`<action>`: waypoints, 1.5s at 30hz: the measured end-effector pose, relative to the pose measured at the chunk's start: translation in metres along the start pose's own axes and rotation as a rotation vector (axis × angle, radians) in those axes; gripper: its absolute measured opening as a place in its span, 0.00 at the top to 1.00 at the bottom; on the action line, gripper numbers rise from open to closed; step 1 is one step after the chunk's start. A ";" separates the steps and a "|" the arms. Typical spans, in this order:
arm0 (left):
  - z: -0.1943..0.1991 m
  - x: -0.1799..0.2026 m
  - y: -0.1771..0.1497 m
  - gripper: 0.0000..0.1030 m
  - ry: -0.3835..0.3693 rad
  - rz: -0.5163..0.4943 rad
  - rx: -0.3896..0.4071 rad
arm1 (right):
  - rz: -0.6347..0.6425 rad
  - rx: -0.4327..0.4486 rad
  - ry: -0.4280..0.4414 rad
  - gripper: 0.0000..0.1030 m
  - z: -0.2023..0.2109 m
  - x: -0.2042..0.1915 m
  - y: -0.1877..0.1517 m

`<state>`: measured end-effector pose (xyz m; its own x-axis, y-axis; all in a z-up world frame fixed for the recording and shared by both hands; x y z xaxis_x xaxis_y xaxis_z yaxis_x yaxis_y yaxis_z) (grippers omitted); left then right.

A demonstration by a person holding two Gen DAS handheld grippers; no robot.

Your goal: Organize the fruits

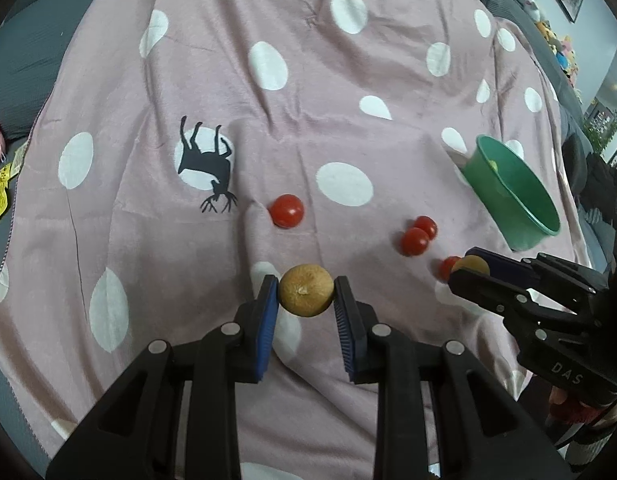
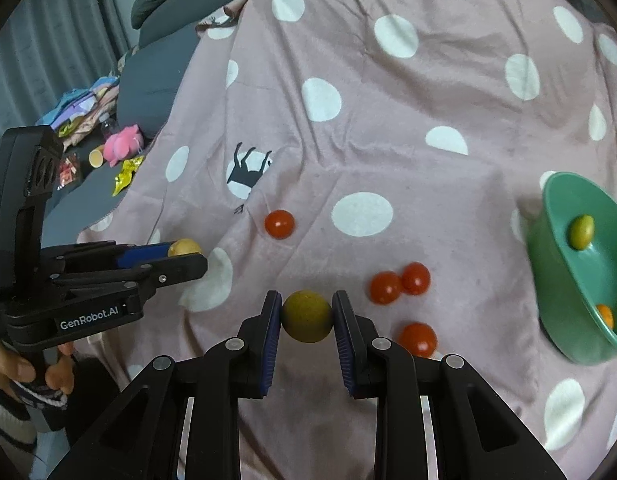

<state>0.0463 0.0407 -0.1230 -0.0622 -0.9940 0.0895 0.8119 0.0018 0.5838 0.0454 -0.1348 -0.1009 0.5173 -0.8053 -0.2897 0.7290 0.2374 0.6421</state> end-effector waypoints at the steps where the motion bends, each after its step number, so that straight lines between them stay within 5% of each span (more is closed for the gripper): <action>1: 0.002 0.003 0.000 0.73 -0.001 -0.006 0.003 | 0.000 0.006 -0.002 0.73 0.004 -0.001 -0.002; 17: 0.013 0.059 0.016 0.73 -0.048 -0.111 0.039 | -0.031 0.114 -0.045 0.73 0.050 0.012 -0.012; 45: -0.015 0.195 0.071 0.73 -0.150 -0.316 0.073 | -0.227 0.263 -0.178 0.73 0.113 0.115 -0.024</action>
<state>0.1003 -0.1545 -0.0766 -0.3927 -0.9196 0.0098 0.6957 -0.2901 0.6572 0.0368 -0.2941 -0.0692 0.2535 -0.9086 -0.3320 0.6640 -0.0862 0.7428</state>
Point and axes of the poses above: each gripper's, at about its wrist camera, not at the fingertips, and z roughly against the way its jaws point, x to its right, y to its top, the point moved 1 cm from there along -z, roughly the way its jaws point, and after that the axes turned 9 degrees about y, right-handed, at the moved point
